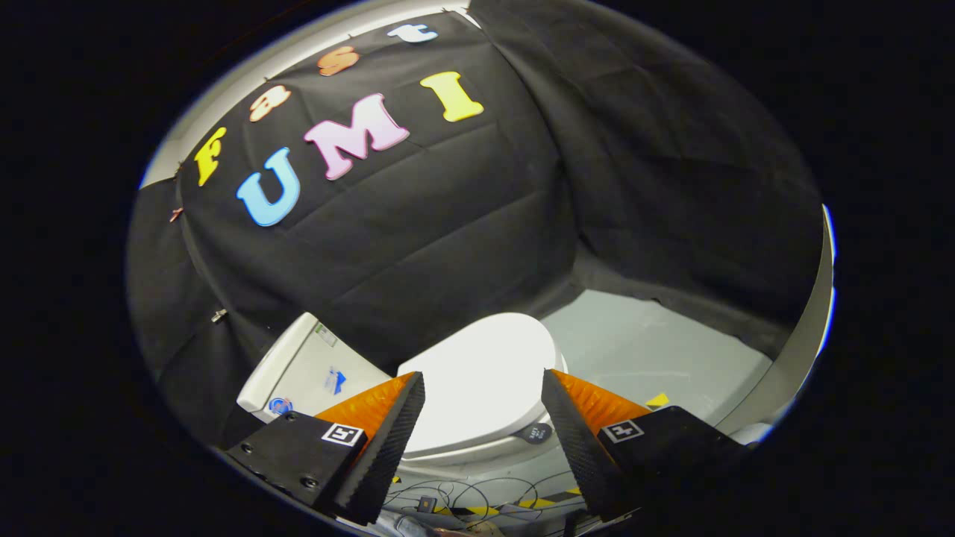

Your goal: Open the toilet lid.

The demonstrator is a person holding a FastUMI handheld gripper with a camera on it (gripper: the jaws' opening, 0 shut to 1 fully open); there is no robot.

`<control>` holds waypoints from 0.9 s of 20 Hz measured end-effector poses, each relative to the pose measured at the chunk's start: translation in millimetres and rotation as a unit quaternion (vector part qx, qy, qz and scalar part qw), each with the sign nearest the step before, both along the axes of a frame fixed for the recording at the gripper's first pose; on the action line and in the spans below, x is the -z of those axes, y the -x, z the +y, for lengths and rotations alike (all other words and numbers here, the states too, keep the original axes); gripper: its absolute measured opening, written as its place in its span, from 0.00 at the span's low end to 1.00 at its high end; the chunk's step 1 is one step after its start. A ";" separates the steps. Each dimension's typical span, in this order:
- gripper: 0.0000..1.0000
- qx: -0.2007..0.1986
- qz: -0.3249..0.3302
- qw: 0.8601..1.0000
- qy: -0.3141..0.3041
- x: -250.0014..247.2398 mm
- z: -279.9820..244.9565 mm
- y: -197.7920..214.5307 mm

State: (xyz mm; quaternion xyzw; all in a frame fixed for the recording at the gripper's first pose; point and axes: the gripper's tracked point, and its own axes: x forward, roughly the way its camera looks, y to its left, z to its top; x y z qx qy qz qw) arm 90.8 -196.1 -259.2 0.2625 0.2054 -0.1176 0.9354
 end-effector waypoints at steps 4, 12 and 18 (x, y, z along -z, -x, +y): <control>1.00 0.006 0.044 0.996 -0.079 64.4 -11.1 -12.7; 0.98 0.011 0.086 0.974 -0.208 163.3 -5.0 -20.7; 0.88 -0.003 0.080 0.955 -0.287 202.2 17.0 -30.0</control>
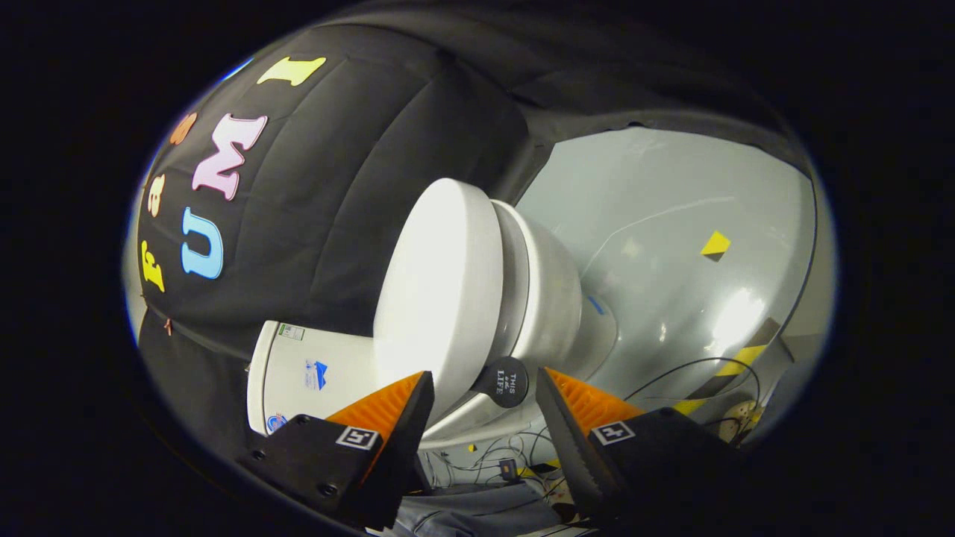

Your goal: Open the toilet lid.

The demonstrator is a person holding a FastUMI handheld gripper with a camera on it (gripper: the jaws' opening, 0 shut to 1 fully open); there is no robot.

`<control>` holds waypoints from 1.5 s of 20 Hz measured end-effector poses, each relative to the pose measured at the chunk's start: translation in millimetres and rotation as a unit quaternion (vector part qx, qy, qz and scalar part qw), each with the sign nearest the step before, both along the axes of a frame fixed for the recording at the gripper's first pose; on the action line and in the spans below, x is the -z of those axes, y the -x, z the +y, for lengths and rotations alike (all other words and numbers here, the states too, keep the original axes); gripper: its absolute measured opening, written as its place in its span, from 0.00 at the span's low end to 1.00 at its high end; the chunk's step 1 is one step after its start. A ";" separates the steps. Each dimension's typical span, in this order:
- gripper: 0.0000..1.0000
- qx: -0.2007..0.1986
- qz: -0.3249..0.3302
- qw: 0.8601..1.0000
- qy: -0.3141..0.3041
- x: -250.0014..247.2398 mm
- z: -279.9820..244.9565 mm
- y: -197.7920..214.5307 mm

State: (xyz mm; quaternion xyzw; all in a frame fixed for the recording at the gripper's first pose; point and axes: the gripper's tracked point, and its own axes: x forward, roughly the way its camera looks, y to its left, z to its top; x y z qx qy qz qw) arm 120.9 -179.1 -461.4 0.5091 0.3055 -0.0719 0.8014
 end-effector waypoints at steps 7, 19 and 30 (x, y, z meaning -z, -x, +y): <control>0.56 0.023 -0.039 0.997 -0.057 18.3 7.8 -14.4; 0.06 0.049 -0.047 0.995 -0.072 25.1 7.5 -21.2; 0.07 -0.017 -0.036 0.994 0.106 -16.5 11.5 -25.1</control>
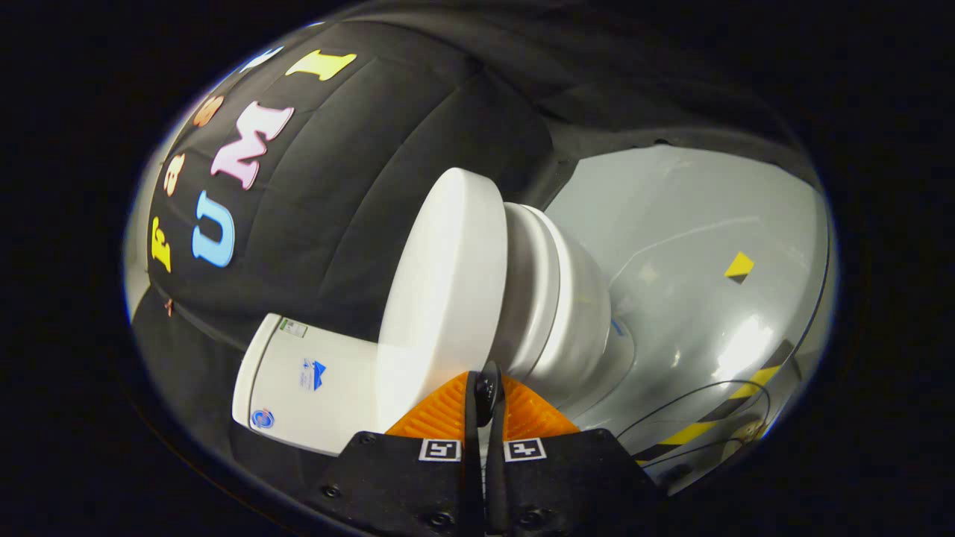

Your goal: Open the toilet lid.

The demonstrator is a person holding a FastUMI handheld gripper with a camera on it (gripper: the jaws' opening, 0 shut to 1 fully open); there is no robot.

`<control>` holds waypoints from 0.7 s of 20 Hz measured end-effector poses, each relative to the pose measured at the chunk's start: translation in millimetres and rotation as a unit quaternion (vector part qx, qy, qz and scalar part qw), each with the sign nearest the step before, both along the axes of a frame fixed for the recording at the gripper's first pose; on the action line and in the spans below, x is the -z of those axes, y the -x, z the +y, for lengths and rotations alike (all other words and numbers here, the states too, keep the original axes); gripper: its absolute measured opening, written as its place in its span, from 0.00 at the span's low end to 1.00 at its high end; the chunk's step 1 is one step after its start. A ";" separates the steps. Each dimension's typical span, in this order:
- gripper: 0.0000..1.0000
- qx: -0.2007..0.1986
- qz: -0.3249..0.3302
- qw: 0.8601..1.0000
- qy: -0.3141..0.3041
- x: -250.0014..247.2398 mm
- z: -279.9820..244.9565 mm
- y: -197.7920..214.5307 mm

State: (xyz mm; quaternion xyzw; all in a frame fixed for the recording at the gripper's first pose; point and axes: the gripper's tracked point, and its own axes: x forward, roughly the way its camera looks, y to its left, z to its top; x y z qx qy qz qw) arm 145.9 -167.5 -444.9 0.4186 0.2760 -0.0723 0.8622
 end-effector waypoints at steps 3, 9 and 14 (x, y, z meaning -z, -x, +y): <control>0.07 -0.013 0.000 0.998 0.060 -26.0 4.4 -2.6; 0.06 -0.034 -0.011 0.990 0.133 -94.5 32.4 -9.6; 0.06 -0.052 0.003 0.972 0.230 -144.2 68.8 -13.7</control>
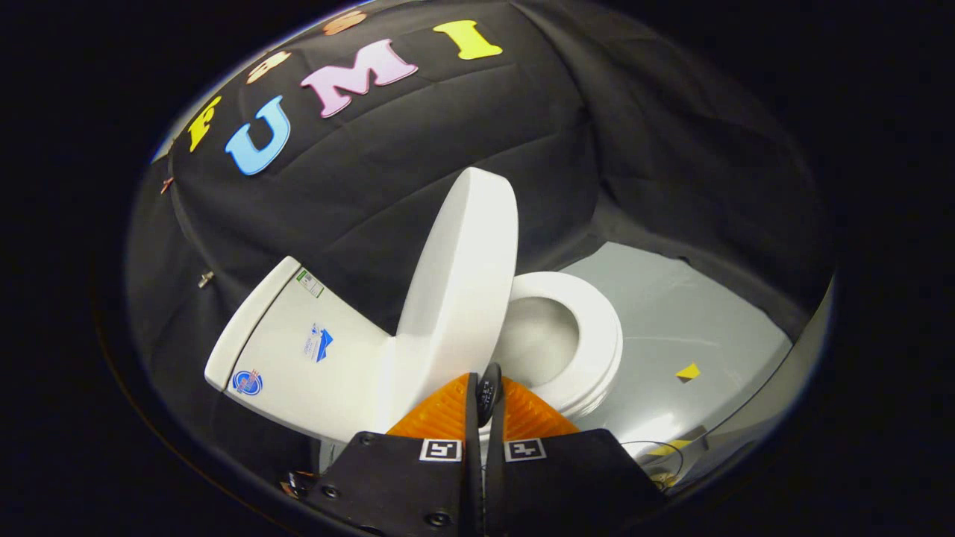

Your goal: Open the toilet lid.

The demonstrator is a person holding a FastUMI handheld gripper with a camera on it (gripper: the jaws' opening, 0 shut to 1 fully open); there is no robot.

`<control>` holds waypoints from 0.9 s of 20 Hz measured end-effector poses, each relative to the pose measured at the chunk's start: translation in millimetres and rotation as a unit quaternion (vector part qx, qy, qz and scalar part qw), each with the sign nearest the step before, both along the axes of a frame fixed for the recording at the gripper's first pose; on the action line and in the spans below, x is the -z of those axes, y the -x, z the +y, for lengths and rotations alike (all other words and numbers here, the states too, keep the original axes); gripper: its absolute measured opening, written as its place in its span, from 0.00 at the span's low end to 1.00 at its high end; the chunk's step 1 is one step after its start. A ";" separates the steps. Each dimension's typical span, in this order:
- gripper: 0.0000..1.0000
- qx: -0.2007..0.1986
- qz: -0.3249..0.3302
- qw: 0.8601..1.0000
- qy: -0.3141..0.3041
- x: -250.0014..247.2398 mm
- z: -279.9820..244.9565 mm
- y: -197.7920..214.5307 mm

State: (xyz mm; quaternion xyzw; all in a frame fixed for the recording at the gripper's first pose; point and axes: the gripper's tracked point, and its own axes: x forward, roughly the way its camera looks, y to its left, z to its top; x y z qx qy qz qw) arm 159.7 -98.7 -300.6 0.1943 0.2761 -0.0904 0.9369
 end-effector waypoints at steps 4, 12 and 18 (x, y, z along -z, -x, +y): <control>0.06 -0.003 -0.006 0.999 0.049 -28.2 30.7 -1.7; 0.06 -0.043 -0.043 0.991 0.117 -81.5 114.4 -14.6; 0.06 -0.093 -0.071 0.983 0.140 -97.8 195.1 -30.1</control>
